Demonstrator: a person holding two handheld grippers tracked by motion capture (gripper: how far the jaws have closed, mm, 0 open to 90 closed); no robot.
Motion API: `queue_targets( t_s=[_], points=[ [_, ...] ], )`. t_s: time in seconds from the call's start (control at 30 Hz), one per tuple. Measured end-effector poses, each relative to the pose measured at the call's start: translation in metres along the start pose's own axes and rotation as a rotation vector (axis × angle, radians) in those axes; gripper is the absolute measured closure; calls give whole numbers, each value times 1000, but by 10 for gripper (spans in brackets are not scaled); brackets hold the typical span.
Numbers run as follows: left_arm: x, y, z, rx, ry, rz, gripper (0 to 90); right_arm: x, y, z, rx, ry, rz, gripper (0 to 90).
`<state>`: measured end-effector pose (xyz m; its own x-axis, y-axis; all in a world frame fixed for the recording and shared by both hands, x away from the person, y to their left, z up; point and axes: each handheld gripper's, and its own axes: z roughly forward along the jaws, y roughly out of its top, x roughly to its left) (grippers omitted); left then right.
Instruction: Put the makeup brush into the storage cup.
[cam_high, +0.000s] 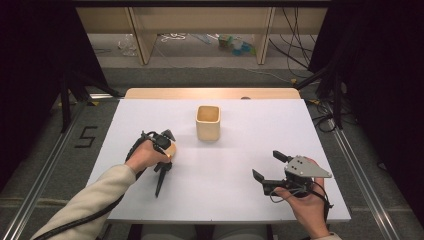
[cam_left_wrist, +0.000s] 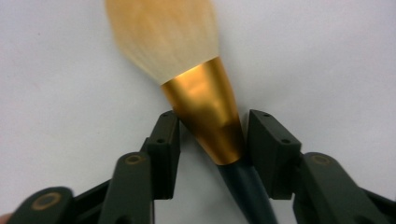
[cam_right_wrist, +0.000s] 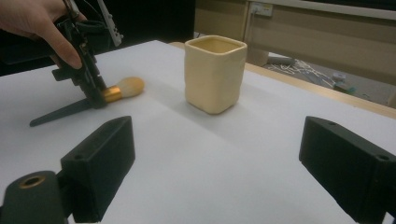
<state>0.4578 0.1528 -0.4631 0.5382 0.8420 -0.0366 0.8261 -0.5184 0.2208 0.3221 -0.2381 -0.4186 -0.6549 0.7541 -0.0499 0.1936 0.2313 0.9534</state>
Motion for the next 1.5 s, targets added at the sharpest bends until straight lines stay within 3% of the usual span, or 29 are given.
queue_targets(
  t_s=[0.1,0.5,0.53,0.57,0.63,0.7,0.73,0.77,0.83,0.93,1.1,1.17,1.23,1.3,1.33,1.4,1.5],
  points=[
    [2,2,-3,33,-10,17,645,1,0,0,7,13,18,117],
    [5,2,-3,50,-8,39,643,0,0,0,10,5,0,118],
    [4,2,-3,44,-7,33,640,0,0,0,12,5,-1,119],
    [3,1,1,2,-3,10,638,0,0,0,11,6,1,119],
    [3,4,-2,45,-10,26,624,1,0,-1,28,13,14,120],
    [0,5,-1,47,-25,-10,529,1,0,-1,30,14,15,119],
    [-1,5,0,39,-20,0,524,1,0,-1,30,16,15,119],
    [0,5,0,43,-4,40,558,0,0,0,20,12,2,119],
    [0,5,2,25,-5,23,571,0,-1,0,22,13,1,120],
    [3,7,-1,53,-5,31,585,0,-1,0,22,13,1,119],
    [3,6,0,38,0,21,642,0,-1,0,23,12,-2,121],
    [4,6,-1,51,-2,40,647,0,-1,1,22,10,-2,121],
    [2,5,1,22,-2,36,649,0,-1,0,26,10,-1,121],
    [1,6,-2,58,-7,63,651,0,-1,1,19,5,2,123],
    [0,6,-2,58,-10,55,652,0,-1,1,20,5,0,123],
    [1,6,-3,67,3,98,653,0,-1,1,20,6,1,123],
    [1,6,-3,59,3,108,653,0,-1,1,20,5,1,125]
  ],
)
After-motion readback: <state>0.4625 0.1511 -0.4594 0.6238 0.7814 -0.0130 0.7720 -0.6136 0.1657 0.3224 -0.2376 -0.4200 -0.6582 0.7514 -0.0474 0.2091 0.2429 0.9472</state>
